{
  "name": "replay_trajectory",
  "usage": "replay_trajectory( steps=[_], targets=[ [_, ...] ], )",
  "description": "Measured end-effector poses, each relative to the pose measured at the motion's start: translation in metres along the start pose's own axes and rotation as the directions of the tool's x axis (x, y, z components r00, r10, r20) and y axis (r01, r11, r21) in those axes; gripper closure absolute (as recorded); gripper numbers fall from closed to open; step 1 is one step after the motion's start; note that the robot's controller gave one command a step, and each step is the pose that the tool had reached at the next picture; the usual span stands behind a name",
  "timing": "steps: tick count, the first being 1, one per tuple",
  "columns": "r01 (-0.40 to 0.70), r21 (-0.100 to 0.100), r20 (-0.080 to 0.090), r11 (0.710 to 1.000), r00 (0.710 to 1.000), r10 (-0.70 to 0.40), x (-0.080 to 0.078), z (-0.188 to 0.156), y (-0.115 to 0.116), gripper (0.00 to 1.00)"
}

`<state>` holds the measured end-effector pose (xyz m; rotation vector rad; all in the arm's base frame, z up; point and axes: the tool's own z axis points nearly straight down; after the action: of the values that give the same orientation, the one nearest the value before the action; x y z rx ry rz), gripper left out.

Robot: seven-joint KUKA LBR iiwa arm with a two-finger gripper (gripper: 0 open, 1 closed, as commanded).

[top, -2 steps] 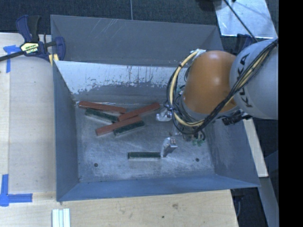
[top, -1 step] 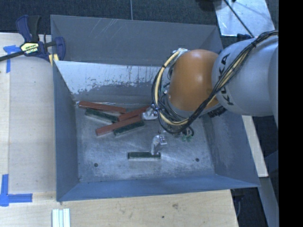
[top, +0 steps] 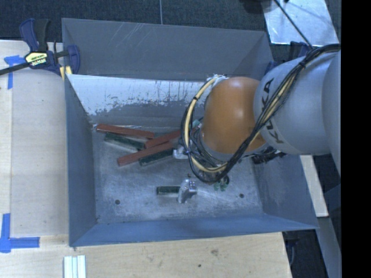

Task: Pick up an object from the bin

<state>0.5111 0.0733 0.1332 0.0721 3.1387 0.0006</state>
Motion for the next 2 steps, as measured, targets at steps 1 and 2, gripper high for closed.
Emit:
replay_trajectory(
  steps=[1,2],
  targets=[
    [0.004,0.000,0.003,1.000,1.000,-0.004,0.002,0.056,0.003,0.00],
    [0.009,-0.003,0.030,1.000,1.000,-0.009,0.018,0.056,0.009,1.00]
  ],
)
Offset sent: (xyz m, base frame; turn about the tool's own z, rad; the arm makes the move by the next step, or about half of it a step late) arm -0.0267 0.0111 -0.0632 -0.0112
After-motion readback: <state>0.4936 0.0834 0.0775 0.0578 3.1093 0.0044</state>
